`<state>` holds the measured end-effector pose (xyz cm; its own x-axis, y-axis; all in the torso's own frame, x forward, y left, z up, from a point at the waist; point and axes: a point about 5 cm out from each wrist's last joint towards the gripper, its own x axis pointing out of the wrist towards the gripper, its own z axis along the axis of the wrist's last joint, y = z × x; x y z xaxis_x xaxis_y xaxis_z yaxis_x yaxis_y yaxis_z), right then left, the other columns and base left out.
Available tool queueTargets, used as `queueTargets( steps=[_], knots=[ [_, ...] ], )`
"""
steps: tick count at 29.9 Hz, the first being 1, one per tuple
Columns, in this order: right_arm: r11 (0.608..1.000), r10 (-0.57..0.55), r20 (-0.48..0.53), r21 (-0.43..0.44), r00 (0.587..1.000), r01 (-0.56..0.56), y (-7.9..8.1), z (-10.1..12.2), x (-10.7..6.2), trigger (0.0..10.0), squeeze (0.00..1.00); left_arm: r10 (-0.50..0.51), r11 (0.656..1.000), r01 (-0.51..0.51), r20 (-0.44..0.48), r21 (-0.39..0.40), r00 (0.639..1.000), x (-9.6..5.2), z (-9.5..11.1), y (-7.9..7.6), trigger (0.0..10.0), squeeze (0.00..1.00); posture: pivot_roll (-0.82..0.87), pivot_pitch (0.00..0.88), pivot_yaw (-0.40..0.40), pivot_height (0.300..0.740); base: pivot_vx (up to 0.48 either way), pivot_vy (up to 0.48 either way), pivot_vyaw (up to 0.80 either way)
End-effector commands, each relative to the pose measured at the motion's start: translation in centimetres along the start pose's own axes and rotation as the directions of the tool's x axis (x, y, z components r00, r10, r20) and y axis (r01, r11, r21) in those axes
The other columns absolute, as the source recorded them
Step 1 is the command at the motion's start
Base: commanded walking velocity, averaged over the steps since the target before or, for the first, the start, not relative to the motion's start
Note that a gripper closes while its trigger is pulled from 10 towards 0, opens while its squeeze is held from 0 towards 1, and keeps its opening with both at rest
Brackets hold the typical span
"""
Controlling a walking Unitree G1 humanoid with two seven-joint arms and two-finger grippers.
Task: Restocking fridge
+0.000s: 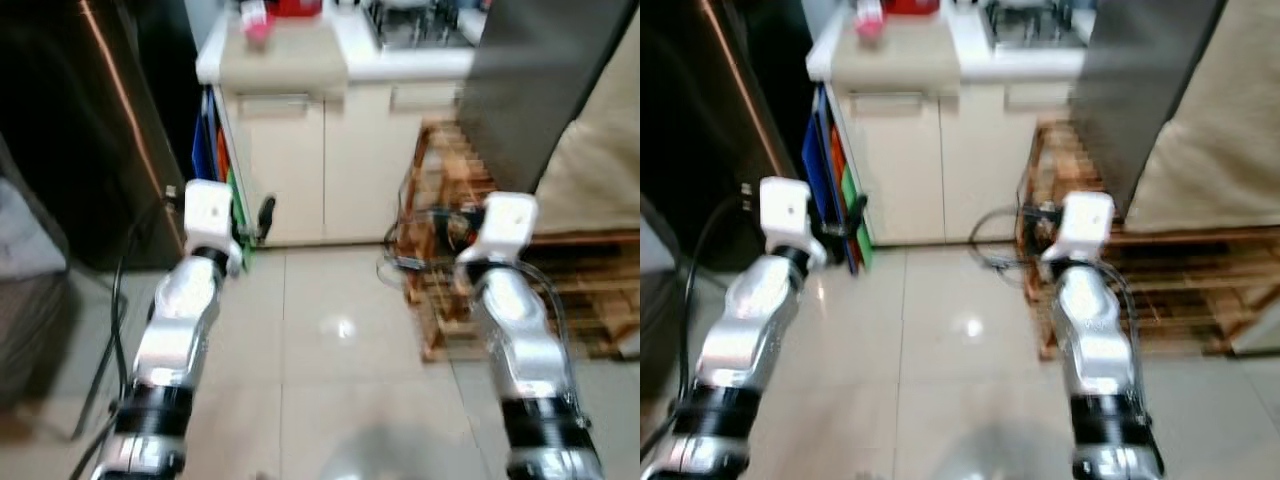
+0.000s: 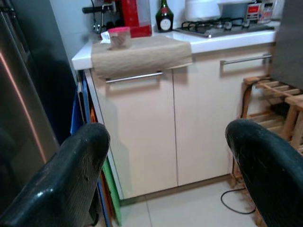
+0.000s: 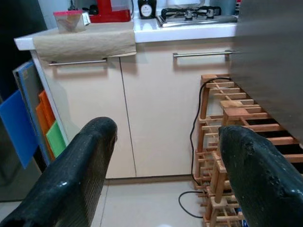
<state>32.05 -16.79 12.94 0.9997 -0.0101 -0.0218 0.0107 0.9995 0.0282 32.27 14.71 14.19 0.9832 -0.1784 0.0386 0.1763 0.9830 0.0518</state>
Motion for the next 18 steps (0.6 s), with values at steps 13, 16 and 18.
queueTargets(
  steps=[13,16,18],
  knots=[
    [0.996,-0.034,0.016,-0.081,0.999,0.035,-0.29,-0.35,0.51,10.0,0.0,-0.087,0.996,0.087,0.029,-0.004,0.996,0.39,0.58,-1.49,10.0,0.0,-0.12,0.0,0.045,0.74,0.0,0.233,-0.39],
    [0.995,-0.046,0.019,-0.084,0.999,0.047,-0.19,-0.53,0.38,10.0,0.0,-0.083,0.996,0.083,0.031,-0.019,0.996,0.59,0.63,-1.27,10.0,0.0,-0.12,0.0,0.046,0.74,0.0,0.426,-0.54],
    [0.994,-0.065,0.018,-0.083,0.998,0.066,-0.33,-0.67,0.29,10.0,0.0,-0.06,0.996,0.061,0.025,-0.067,0.998,0.74,0.56,-0.99,10.0,0.0,-0.12,0.0,0.046,0.74,0.0,0.426,-0.54]
  ],
)
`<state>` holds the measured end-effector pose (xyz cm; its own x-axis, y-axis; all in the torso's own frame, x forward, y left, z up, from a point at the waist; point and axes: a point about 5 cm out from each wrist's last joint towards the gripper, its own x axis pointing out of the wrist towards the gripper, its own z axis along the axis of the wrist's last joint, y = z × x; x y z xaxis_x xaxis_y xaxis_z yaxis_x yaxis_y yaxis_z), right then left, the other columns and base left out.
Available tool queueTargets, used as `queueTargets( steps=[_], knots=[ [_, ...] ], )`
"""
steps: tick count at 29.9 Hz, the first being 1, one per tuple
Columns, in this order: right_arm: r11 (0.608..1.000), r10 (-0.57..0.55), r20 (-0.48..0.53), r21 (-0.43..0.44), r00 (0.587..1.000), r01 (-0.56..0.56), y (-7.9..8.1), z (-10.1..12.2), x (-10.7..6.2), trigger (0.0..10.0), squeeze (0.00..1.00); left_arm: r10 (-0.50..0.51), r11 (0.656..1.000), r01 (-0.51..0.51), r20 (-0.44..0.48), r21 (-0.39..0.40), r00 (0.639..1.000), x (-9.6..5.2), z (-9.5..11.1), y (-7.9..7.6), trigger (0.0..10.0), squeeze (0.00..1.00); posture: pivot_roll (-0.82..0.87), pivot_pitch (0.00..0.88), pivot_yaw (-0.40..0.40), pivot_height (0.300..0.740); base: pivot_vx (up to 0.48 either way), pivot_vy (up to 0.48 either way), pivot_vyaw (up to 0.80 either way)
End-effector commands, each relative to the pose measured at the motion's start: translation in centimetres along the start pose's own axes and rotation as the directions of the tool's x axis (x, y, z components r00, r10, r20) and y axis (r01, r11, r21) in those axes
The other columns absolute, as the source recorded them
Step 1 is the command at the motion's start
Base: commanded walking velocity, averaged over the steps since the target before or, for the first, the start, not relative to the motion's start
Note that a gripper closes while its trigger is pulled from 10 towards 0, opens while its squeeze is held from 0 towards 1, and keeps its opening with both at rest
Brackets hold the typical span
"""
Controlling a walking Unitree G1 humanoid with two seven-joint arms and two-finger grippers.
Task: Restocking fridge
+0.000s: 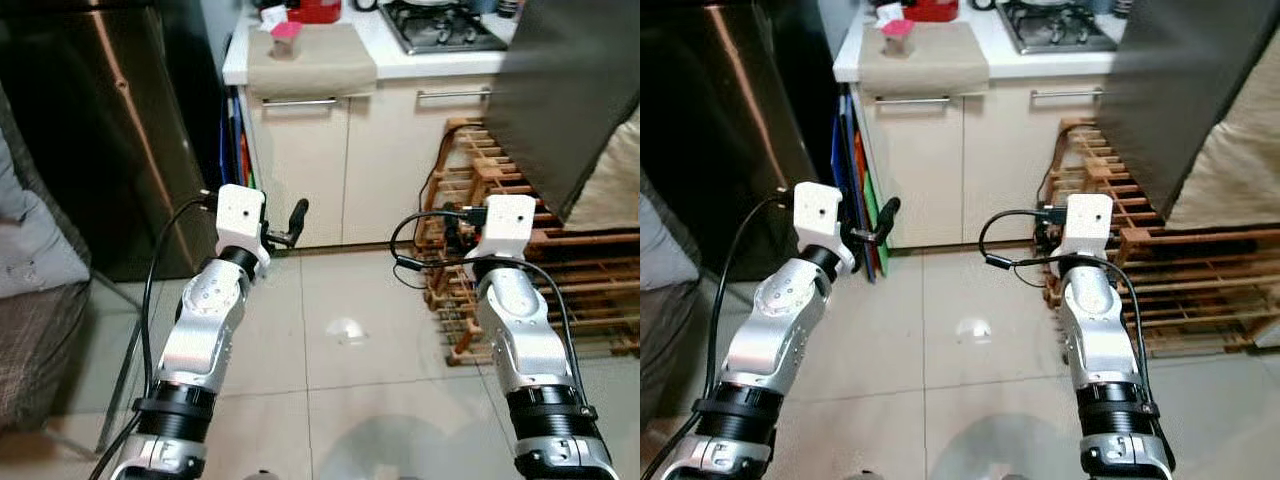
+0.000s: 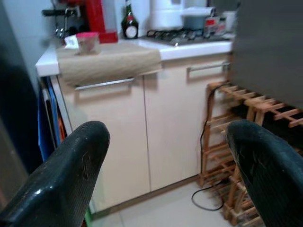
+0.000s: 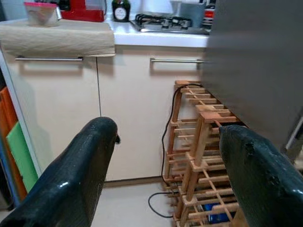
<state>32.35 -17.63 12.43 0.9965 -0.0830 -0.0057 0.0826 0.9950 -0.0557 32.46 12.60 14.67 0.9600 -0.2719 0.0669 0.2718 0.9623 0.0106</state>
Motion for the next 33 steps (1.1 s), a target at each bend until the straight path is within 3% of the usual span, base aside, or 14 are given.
queueTargets(
  steps=[1,4,11,15,19,23,25,33],
  knots=[
    [1.0,0.001,0.0,-0.001,1.0,-0.001,0.5,-0.2,-0.1,10.0,0.0,0.049,0.998,-0.049,-0.012,-0.05,0.999,0.1,0.0,1.2,10.0,0.0,-0.12,0.0,0.047,0.74,0.0,0.428,-0.54],
    [1.0,-0.024,0.002,-0.001,1.0,0.024,0.1,-0.3,-0.2,10.0,0.0,0.091,0.987,-0.093,-0.027,-0.132,0.996,0.1,-0.4,1.6,10.0,0.0,-0.12,0.0,0.047,0.74,0.0,0.426,-0.55],
    [0.999,-0.051,0.017,-0.01,0.999,0.051,-0.6,-0.3,-0.3,10.0,0.0,0.054,0.994,-0.055,-0.022,-0.092,0.998,0.1,-0.5,1.0,10.0,0.0,-0.13,0.0,0.04,0.74,0.0,0.426,-0.56],
    [0.998,-0.063,0.026,-0.02,0.998,0.063,-0.8,-0.5,-0.6,10.0,0.0,0.098,0.995,-0.1,-0.099,-0.015,0.99,-0.3,-2.1,1.7,10.0,0.0,-0.12,0.0,0.037,0.74,0.0,0.113,-0.57],
    [0.997,-0.075,0.038,-0.021,0.996,0.076,-1.1,-0.6,-1.0,10.0,0.0,0.117,0.993,-0.119,-0.123,-0.011,0.985,-0.8,-2.9,2.3,10.0,0.0,-0.12,0.0,0.037,0.74,0.0,0.0,-0.58],
    [0.995,-0.094,0.048,-0.03,0.994,0.095,-1.8,-1.1,-2.2,10.0,0.01,0.112,0.993,-0.114,-0.095,-0.016,0.989,-1.3,-2.9,2.9,10.0,0.0,-0.12,0.0,0.034,0.74,0.0,0.0,-0.58],
    [0.994,-0.101,0.038,-0.034,0.994,0.102,-1.9,-1.6,-2.6,10.0,0.02,0.093,0.994,-0.096,-0.058,-0.059,0.994,-1.2,-2.3,2.8,10.0,0.0,-0.12,0.0,0.035,0.74,0.3,0.0,-0.6],
    [0.996,-0.081,0.065,-0.036,0.995,0.083,-0.9,-0.8,-1.8,10.0,0.01,-0.011,0.998,0.011,-0.007,-0.059,1.0,-0.3,-1.4,0.9,10.0,0.0,-0.13,0.0,0.043,0.74,0.48,0.0,-0.62]
  ],
)
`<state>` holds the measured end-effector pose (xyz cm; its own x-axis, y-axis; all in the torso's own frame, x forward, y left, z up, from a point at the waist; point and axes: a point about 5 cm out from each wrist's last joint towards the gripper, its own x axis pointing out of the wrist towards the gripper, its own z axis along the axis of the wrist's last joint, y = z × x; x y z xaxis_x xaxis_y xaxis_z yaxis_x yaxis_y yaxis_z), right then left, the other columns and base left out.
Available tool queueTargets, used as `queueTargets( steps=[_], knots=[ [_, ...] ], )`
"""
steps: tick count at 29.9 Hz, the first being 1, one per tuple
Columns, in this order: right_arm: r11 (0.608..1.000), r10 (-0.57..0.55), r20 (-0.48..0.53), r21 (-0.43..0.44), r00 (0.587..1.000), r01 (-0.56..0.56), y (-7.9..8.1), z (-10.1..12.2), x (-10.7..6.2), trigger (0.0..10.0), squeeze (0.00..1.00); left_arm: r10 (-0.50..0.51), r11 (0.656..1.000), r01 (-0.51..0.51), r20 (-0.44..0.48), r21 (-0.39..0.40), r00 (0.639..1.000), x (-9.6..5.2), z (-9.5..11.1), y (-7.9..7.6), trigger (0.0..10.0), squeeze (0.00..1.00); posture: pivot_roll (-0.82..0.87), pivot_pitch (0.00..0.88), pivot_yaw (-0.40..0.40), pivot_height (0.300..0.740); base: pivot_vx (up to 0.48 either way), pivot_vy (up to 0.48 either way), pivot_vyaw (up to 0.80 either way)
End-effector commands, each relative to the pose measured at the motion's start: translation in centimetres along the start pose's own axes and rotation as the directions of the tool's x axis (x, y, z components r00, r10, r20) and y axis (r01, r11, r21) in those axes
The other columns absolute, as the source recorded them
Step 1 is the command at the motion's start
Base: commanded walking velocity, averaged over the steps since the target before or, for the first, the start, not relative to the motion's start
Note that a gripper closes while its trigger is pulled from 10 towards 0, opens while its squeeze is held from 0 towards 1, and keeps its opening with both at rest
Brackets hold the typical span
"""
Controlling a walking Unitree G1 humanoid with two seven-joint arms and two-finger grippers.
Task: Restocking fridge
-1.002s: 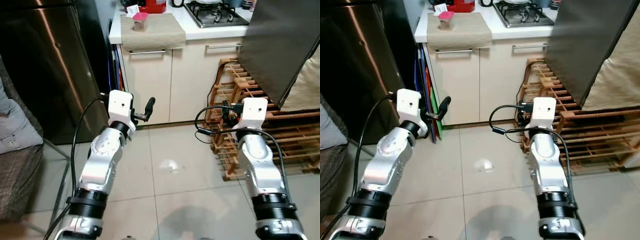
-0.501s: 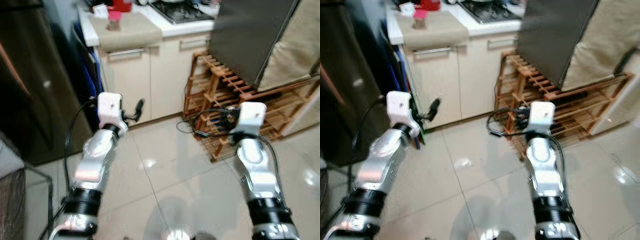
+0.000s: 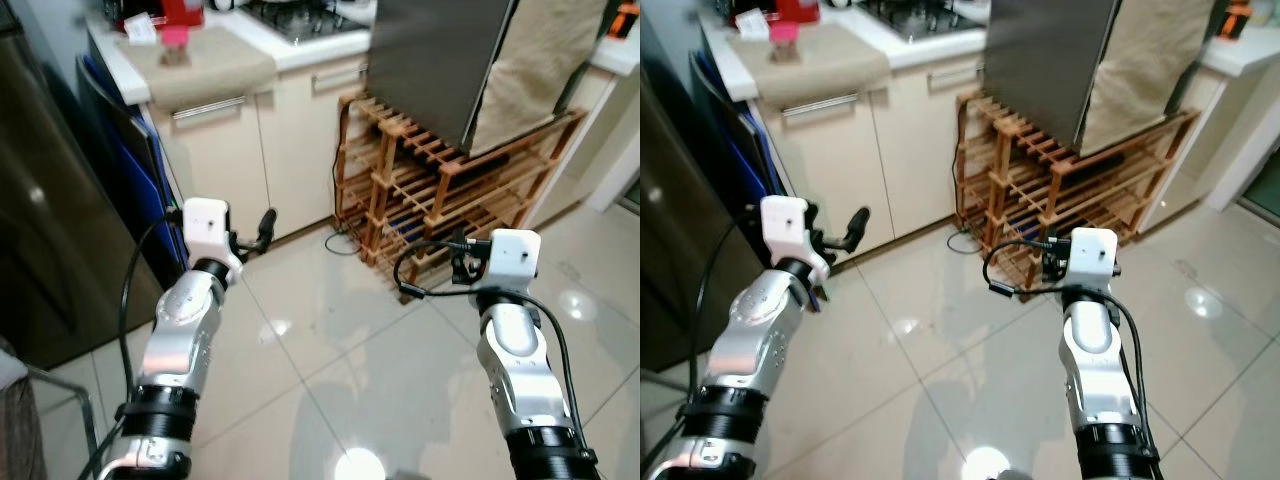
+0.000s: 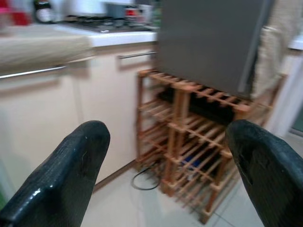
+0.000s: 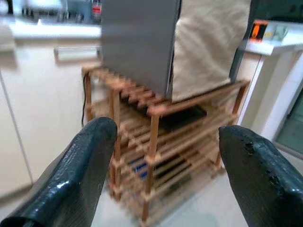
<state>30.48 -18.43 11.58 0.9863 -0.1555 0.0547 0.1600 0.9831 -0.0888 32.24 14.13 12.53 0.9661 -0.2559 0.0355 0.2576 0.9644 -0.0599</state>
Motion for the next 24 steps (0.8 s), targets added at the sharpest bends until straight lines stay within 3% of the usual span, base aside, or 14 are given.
queueTargets(
  steps=[1,19,24],
  knots=[
    [1.0,-0.004,0.01,0.0,1.0,0.004,-0.02,0.18,0.05,10.0,0.01,-0.046,0.999,0.045,0.028,0.014,0.999,0.41,0.77,-0.74,10.0,0.0,-0.13,0.0,0.043,0.74,0.48,0.0,-0.64],
    [1.0,-0.001,0.024,0.006,1.0,0.001,0.04,0.45,0.49,10.0,0.01,-0.085,0.996,0.085,0.047,-0.009,0.995,0.58,1.08,-1.58,10.0,0.0,-0.13,0.0,0.043,0.74,0.48,0.0,-0.64],
    [1.0,0.02,0.048,-0.003,0.999,-0.02,0.29,0.84,0.58,10.0,0.0,-0.007,1.0,0.007,0.032,-0.011,0.999,0.9,1.07,-0.89,10.0,0.0,-0.13,0.0,0.04,0.74,0.47,0.0,-0.39]
  ],
)
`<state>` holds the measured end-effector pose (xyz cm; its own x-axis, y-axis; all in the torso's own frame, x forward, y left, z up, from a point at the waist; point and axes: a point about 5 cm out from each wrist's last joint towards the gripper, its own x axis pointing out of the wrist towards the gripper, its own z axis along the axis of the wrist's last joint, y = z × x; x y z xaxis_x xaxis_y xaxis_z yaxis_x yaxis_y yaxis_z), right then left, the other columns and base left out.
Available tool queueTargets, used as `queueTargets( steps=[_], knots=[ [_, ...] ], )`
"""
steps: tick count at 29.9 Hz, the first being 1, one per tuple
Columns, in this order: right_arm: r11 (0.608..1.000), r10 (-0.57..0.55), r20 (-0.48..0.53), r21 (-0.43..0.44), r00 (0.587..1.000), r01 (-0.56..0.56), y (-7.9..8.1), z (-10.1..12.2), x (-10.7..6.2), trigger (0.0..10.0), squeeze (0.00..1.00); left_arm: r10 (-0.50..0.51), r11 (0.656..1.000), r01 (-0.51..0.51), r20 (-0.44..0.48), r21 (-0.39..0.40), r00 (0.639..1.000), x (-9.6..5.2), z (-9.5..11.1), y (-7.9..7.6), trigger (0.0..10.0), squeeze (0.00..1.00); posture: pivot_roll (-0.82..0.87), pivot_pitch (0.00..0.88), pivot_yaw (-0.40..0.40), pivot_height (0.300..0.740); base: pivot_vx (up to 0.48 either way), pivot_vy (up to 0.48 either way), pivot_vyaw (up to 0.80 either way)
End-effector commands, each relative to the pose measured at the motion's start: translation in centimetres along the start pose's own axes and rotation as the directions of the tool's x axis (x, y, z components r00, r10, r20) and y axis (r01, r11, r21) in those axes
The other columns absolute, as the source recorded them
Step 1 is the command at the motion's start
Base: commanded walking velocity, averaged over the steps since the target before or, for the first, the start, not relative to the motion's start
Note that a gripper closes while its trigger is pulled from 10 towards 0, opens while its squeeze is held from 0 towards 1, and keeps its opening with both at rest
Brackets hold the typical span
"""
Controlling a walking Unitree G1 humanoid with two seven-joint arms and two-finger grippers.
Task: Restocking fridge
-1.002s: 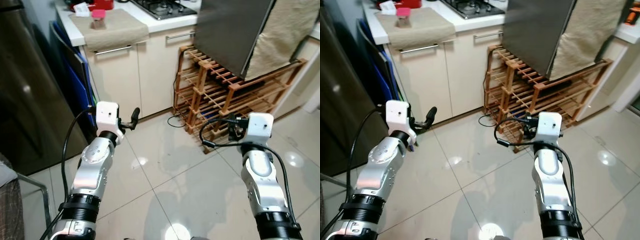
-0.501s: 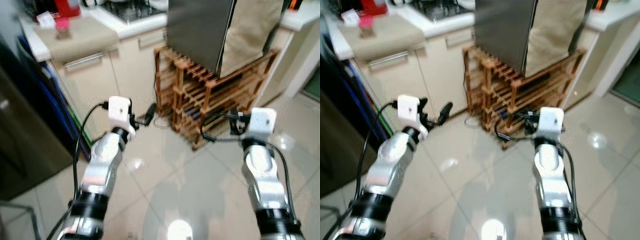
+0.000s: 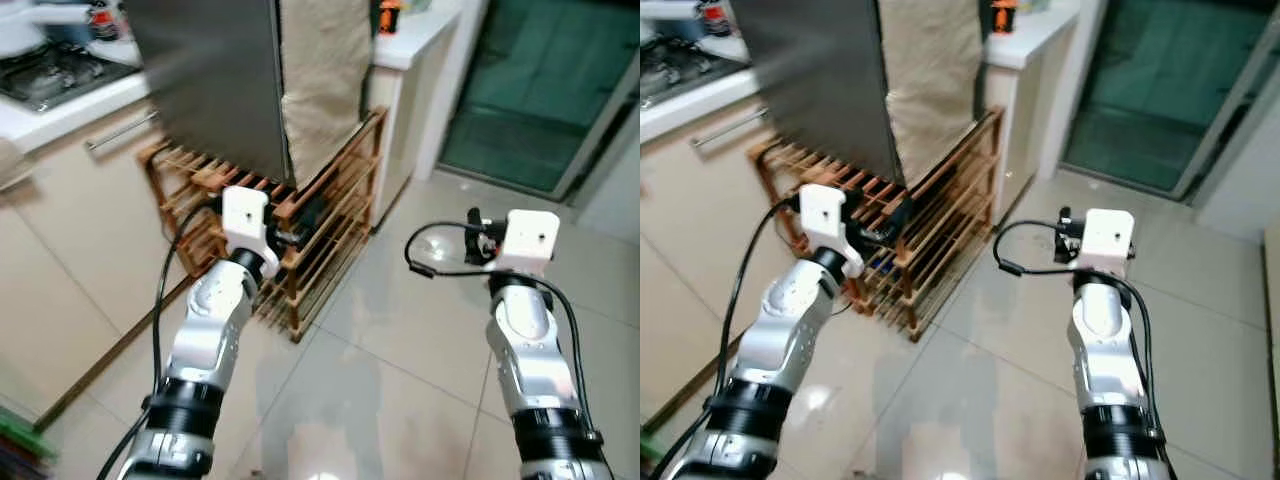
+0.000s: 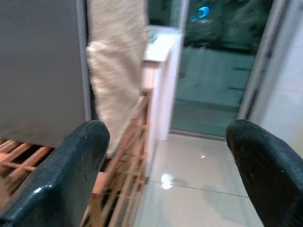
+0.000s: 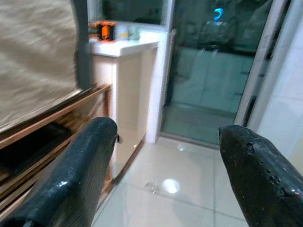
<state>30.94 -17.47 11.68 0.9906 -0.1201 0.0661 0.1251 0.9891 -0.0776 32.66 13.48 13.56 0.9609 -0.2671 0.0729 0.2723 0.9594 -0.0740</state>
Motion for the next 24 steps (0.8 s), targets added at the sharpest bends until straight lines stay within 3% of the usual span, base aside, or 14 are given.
queueTargets(
  steps=[1,8,10,15,17,19,24],
  knots=[
    [1.0,-0.014,0.034,-0.016,0.999,0.015,-0.7,0.8,0.4,10.0,0.0,0.04,0.999,-0.04,-0.014,0.016,0.999,0.3,0.0,0.0,10.0,0.0,-0.13,0.0,0.04,0.74,0.431,0.0,0.0],
    [1.0,-0.003,0.022,-0.015,1.0,0.003,-0.5,0.7,0.5,10.0,0.0,0.117,0.993,-0.118,-0.06,0.0,0.991,0.3,-0.5,0.8,10.0,0.0,-0.13,0.0,0.037,0.74,0.153,0.14,0.0],
    [1.0,0.008,0.016,-0.018,1.0,-0.007,-0.4,0.6,0.4,10.0,0.0,0.163,0.985,-0.167,-0.073,-0.052,0.984,0.5,-0.6,1.2,10.0,0.0,-0.13,0.0,0.037,0.74,0.0,0.0,0.0],
    [1.0,0.01,0.017,-0.02,1.0,-0.01,-0.4,0.6,0.3,10.0,0.0,0.162,0.983,-0.166,-0.052,-0.075,0.985,0.6,-0.2,1.1,10.0,0.0,-0.14,0.0,0.037,0.74,0.0,0.0,0.0],
    [1.0,0.011,0.017,-0.021,1.0,-0.011,-0.4,0.6,0.3,10.0,0.0,0.151,0.986,-0.153,-0.035,-0.061,0.988,0.7,0.2,1.0,10.0,0.0,-0.14,0.0,0.037,0.74,0.0,0.285,0.0],
    [1.0,0.017,0.019,-0.026,1.0,-0.016,-0.4,0.6,0.3,10.0,0.0,0.099,0.995,-0.1,0.009,0.014,0.995,1.0,1.2,0.2,10.0,0.0,-0.14,0.0,0.037,0.74,0.0,0.45,0.0],
    [0.999,0.019,0.016,-0.027,1.0,-0.019,-0.3,0.6,0.3,10.0,0.0,0.044,0.995,-0.045,0.018,0.088,0.999,1.3,1.8,-0.8,10.0,0.0,-0.14,0.0,0.037,0.74,0.112,0.418,0.0]
  ],
)
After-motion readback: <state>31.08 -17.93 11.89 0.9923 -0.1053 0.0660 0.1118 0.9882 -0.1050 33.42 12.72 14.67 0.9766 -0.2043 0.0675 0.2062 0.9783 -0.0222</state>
